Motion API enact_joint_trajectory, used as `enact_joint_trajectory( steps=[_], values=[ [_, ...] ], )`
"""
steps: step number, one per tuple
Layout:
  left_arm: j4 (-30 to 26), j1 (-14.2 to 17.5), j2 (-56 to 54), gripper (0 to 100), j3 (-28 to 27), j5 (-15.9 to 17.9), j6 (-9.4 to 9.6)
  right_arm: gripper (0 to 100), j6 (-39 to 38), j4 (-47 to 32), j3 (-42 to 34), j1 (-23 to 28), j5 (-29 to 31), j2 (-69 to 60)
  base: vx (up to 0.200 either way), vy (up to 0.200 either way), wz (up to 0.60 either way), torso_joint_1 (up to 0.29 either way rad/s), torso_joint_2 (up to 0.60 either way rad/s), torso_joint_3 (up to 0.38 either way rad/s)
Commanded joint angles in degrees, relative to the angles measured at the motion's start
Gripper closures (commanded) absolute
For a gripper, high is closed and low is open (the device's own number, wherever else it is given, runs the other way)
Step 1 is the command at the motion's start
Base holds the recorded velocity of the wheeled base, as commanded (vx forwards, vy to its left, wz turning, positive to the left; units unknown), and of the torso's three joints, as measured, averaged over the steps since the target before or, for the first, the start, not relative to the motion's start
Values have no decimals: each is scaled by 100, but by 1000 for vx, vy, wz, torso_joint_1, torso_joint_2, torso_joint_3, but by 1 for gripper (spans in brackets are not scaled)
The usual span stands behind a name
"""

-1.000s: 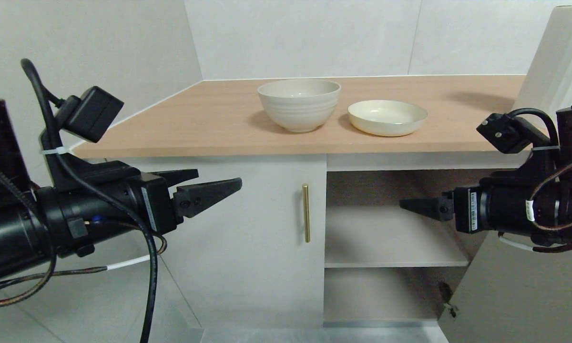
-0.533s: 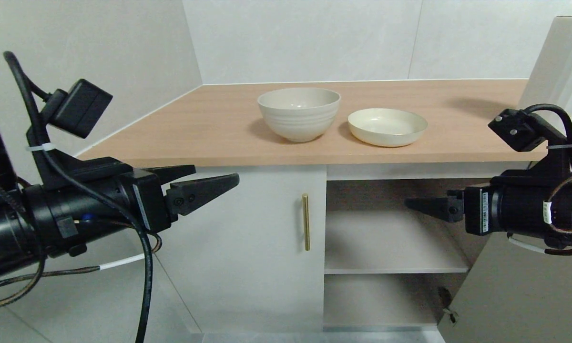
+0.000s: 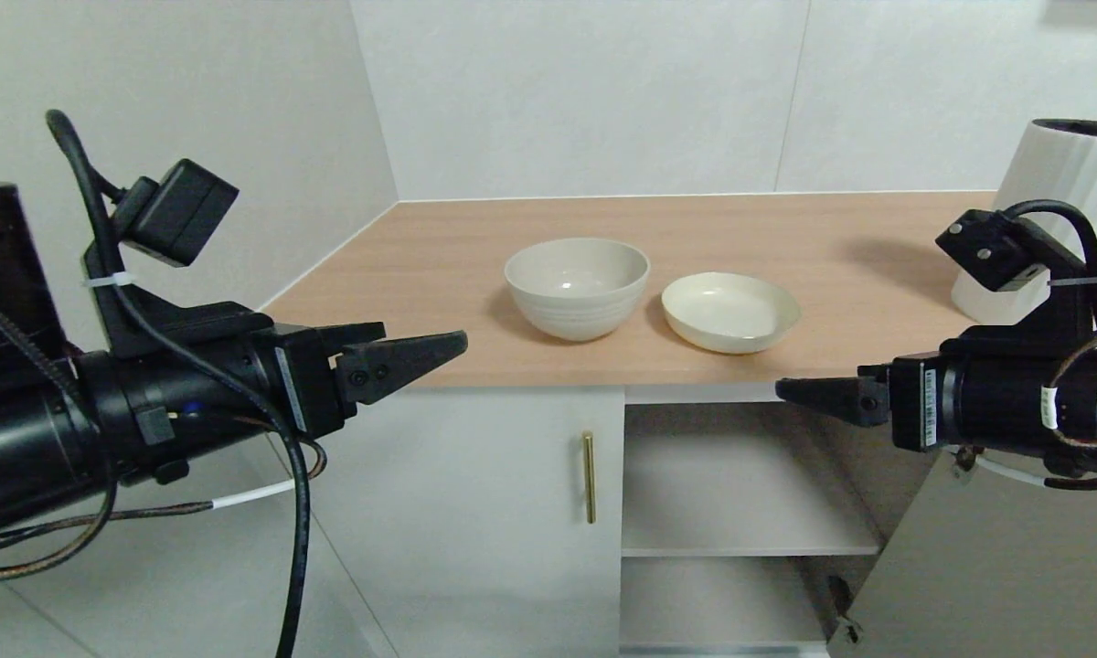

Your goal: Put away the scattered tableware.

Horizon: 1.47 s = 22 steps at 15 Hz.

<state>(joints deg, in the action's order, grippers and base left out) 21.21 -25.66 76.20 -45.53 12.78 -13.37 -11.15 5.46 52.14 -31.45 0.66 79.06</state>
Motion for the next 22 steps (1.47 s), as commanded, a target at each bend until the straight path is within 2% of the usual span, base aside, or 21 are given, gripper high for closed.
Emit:
enact_joint_trajectory(
  steps=[1, 7, 9, 11, 12, 13, 15, 16, 17, 18, 19, 20, 21, 22],
  values=[
    [-3, 0, 114, 0, -8, -21, -7, 0, -1, -1, -2, -1, 4, 31, 0, 0, 0, 168, -461, -286],
    [6, -79, 334, 0, -43, -56, -7, 0, -1, 8, 16, -1, 4, 84, 0, 0, 0, 190, -473, -288],
    [-38, -115, 527, 0, -210, -65, -7, 0, 43, 16, 68, 7, 4, 233, 0, 0, 0, 102, -242, -151],
    [-275, -123, 852, 0, -676, -135, -7, 0, 149, -19, 534, 51, 66, 673, 0, 0, 0, 34, -83, -49],
    [-495, -115, 940, 0, -887, -153, -7, 0, 140, -89, 666, 87, 101, 813, 0, 0, 0, 0, 0, 0],
    [-1269, -44, 1081, 0, -1415, -188, -7, 0, 105, -265, 947, 218, 303, 1094, 0, 0, 0, 0, 0, 0],
    [-2649, 0, 1230, 0, -2065, -232, -34, 0, -203, -397, 1202, 324, 523, 1384, 0, 0, 0, 0, 0, 0],
    [-2763, -35, 1283, 0, -2170, -240, -183, 0, -326, -397, 1299, 359, 576, 1481, 0, 0, 0, 0, 0, 0],
    [-2675, -115, 1415, 0, -2232, -355, -649, 0, -467, -397, 1439, 403, 664, 1622, 0, 0, 0, 0, 0, 0],
    [-2622, -238, 1608, 0, -2364, -601, -965, 0, -537, -388, 1475, 412, 769, 1710, 0, 0, 0, 0, 0, 0],
    [-2613, -290, 1731, 0, -2425, -741, -1071, 0, -554, -388, 1510, 421, 831, 1762, 0, 0, 0, 0, 0, 0],
    [-2587, -519, 2223, 0, -2636, -1339, -1405, 0, -651, -344, 1580, 421, 1015, 1877, 0, 0, 0, 0, 0, 0],
    [-2561, -607, 2417, 0, -2733, -1559, -1563, 0, -695, -318, 1598, 421, 1033, 1903, 0, 0, 0, 0, 0, 0],
    [-2411, -695, 2795, 0, -2979, -1946, -1941, 0, -757, -212, 1598, 421, 1042, 1912, 0, 0, 0, 0, 0, 0]
  ],
)
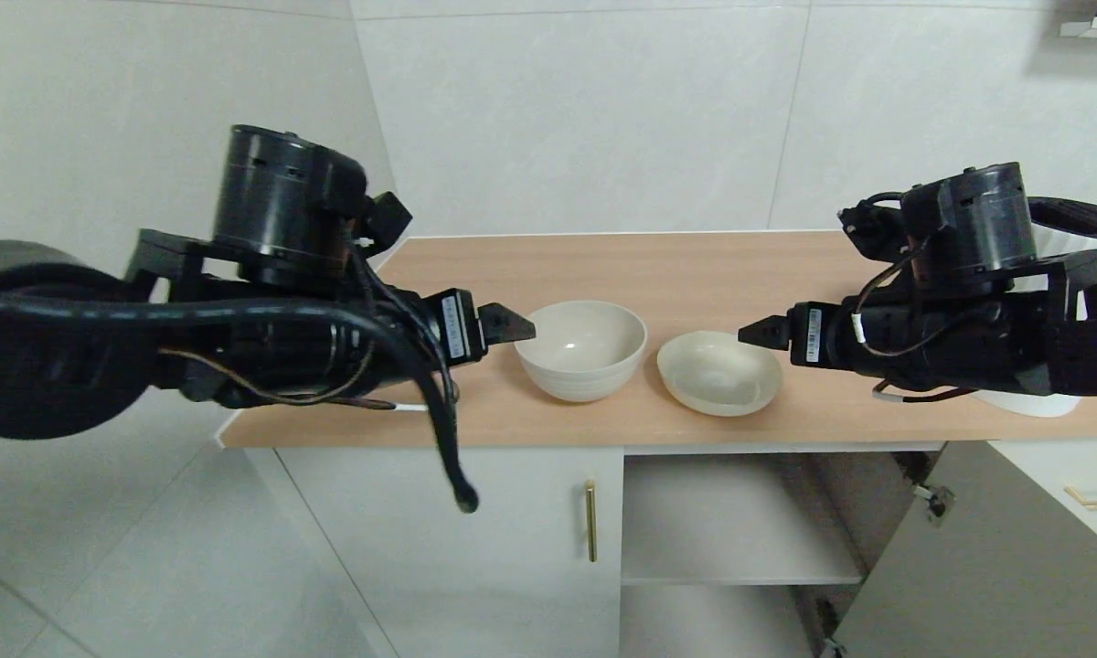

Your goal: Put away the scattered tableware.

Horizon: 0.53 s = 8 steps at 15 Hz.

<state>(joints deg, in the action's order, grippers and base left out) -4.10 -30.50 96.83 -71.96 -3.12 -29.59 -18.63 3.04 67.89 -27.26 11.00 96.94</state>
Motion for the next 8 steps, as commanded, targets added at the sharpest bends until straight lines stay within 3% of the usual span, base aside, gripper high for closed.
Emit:
enact_joint_trajectory(
  steps=[1, 2, 3, 8],
  values=[
    [190, -219, 873, 0, -459, -453, -460, 0, -18, 74, 14, 1, 8, 123, 0, 0, 0, 0, 0, 0],
    [234, -211, 1092, 0, -644, -567, -636, 0, -18, 101, 5, 10, 8, 123, 0, 0, 0, 0, 0, 0],
    [234, -184, 1189, 0, -696, -576, -680, 0, -18, 101, -4, 10, 8, 123, 0, 0, 0, 0, 0, 0],
    [243, 79, 1672, 0, -969, -910, -680, 0, -18, 101, -13, 10, 8, 123, 0, 0, 0, 0, 0, 0]
  ],
)
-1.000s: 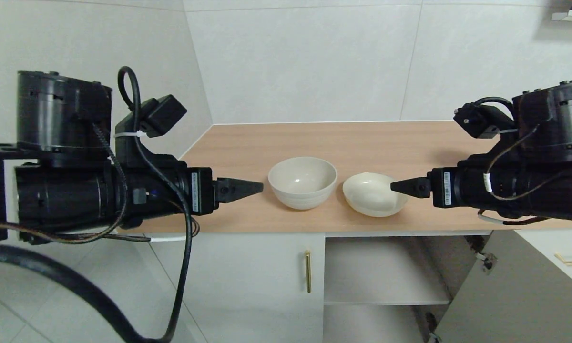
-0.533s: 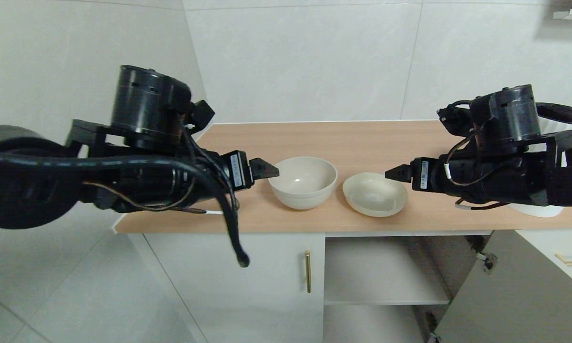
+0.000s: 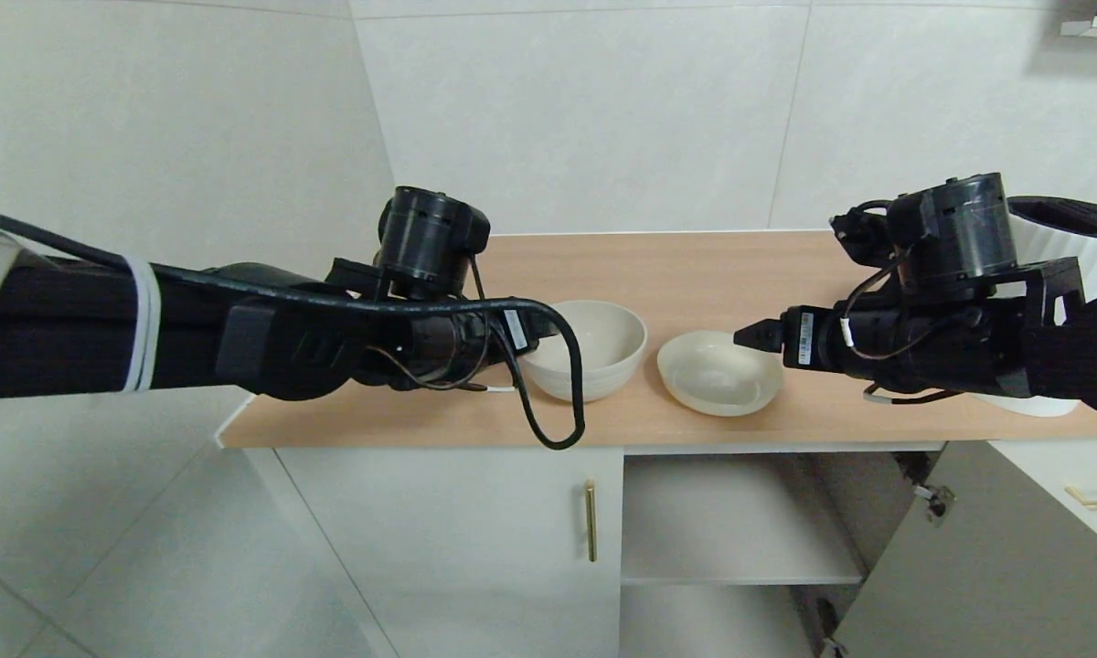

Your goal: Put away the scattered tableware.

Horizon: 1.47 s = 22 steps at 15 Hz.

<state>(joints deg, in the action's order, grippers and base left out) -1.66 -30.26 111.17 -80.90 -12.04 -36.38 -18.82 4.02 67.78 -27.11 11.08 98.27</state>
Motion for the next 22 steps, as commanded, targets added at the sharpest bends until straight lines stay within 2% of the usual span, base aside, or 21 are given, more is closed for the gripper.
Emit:
enact_joint_trajectory(
  steps=[1, 6, 7, 16, 22],
  values=[
    [8, 81, 274, 0, -119, -35, -10, 0, 1, 2, -2, -5, -1, -18, 0, 0, 0, 0, 0, 0],
    [34, 108, 309, 0, -137, -44, -10, 0, 1, 2, -10, -5, -1, -45, 0, 0, 0, 0, 0, 0],
    [34, 108, 309, 100, -137, -44, -10, 0, 1, 2, -10, -5, -1, -45, 0, 0, 0, 0, 0, 0],
    [16, 90, 54, 100, -58, -35, -1, 0, 10, -7, 42, 4, 8, 52, 0, 0, 0, 0, 0, 0],
    [34, -33, -491, 100, 338, 35, 87, 0, 19, 2, 543, 4, 1072, 1019, 0, 0, 0, 0, 0, 0]
  ],
)
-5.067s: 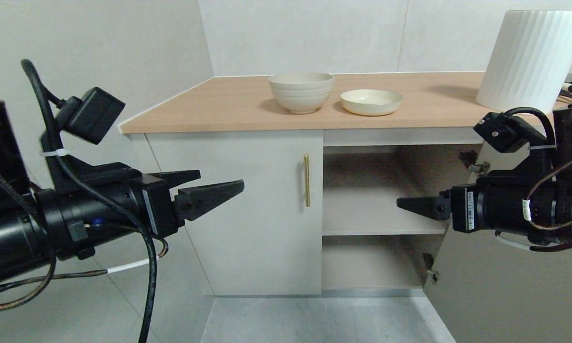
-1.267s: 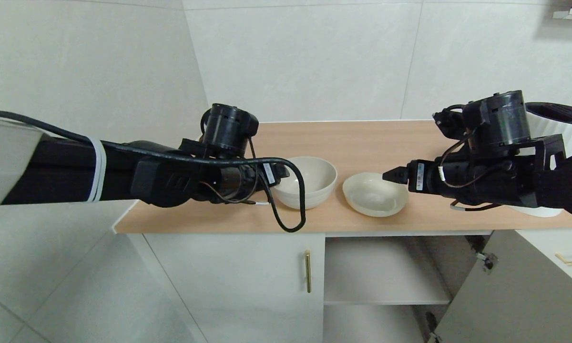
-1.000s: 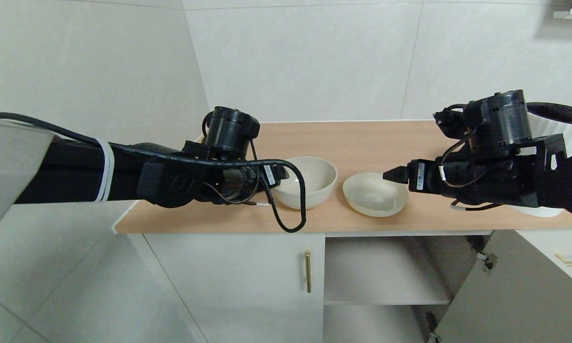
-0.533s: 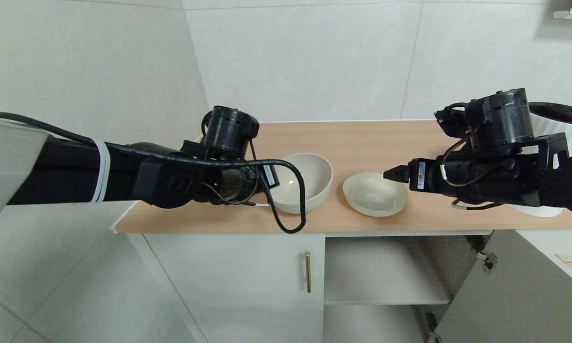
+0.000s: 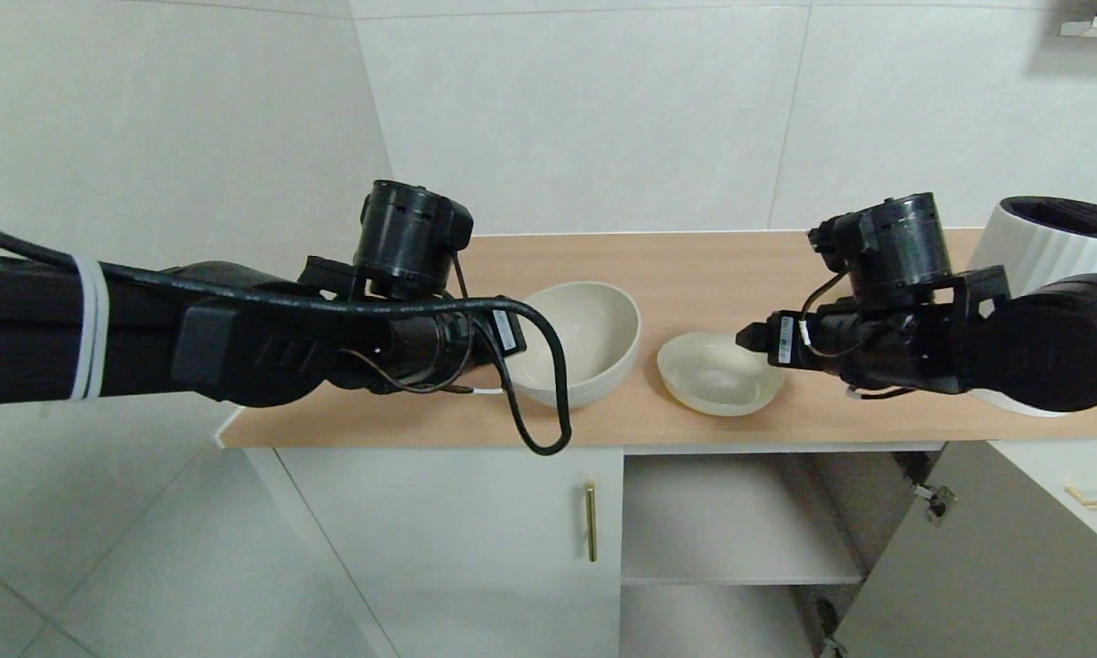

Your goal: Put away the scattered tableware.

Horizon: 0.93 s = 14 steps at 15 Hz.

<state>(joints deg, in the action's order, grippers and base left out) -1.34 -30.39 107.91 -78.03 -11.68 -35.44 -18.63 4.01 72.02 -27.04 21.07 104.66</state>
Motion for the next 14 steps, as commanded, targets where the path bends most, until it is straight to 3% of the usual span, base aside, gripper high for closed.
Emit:
enact_joint_trajectory(
  steps=[1, 10, 11, 14],
  values=[
    [2, -19, -165, 100, 51, -1, 11, 0, -1, 3, 137, -12, 91, 424, 0, 0, 0, 0, 0, 0],
    [2, -28, -227, 100, 95, -10, 46, 0, -45, 30, 304, 67, 240, 855, 0, 0, 0, 0, 0, 0],
    [2, -28, -235, 100, 95, -10, 37, 100, -45, 30, 304, 76, 231, 846, 0, 0, 0, 0, 0, 0],
    [2, -19, -235, 100, 95, -10, 37, 100, -132, 30, 312, 76, 205, 837, 0, 0, 0, 0, 0, 0]
  ],
)
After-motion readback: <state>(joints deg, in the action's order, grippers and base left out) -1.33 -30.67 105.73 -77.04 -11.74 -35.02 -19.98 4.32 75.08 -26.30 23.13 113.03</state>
